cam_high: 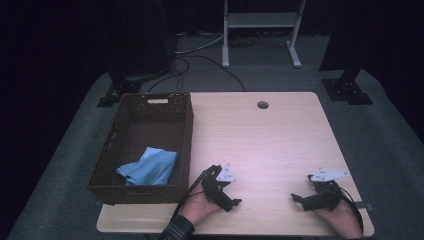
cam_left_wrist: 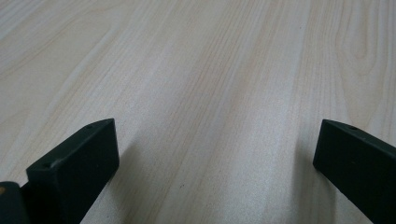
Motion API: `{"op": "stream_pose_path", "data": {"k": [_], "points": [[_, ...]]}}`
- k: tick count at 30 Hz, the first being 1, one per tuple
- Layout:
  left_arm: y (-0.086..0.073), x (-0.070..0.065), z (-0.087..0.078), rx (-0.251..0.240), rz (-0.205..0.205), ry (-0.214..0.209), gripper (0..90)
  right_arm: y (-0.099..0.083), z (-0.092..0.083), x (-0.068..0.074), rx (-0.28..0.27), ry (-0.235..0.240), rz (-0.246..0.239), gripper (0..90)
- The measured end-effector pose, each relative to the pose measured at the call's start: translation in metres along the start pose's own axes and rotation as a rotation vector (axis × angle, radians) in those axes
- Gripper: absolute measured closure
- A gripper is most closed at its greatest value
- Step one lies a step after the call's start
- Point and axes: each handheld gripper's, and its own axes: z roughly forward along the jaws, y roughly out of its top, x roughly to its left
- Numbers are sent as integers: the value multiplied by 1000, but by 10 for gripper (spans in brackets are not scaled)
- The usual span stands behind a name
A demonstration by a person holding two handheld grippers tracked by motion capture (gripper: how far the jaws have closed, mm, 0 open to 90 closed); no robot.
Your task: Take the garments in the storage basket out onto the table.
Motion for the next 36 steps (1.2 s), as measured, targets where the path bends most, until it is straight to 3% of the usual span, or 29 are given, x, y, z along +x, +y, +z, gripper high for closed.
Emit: {"op": "stream_pose_path", "data": {"k": [18, 36], "points": [[1, 5, 0, -2, -10, 17, 0, 0, -1, 0, 2, 0, 1, 22], [0, 10, -4, -67, -36, 14, 0, 0, -1, 0, 1, -6, 8, 21]]}}
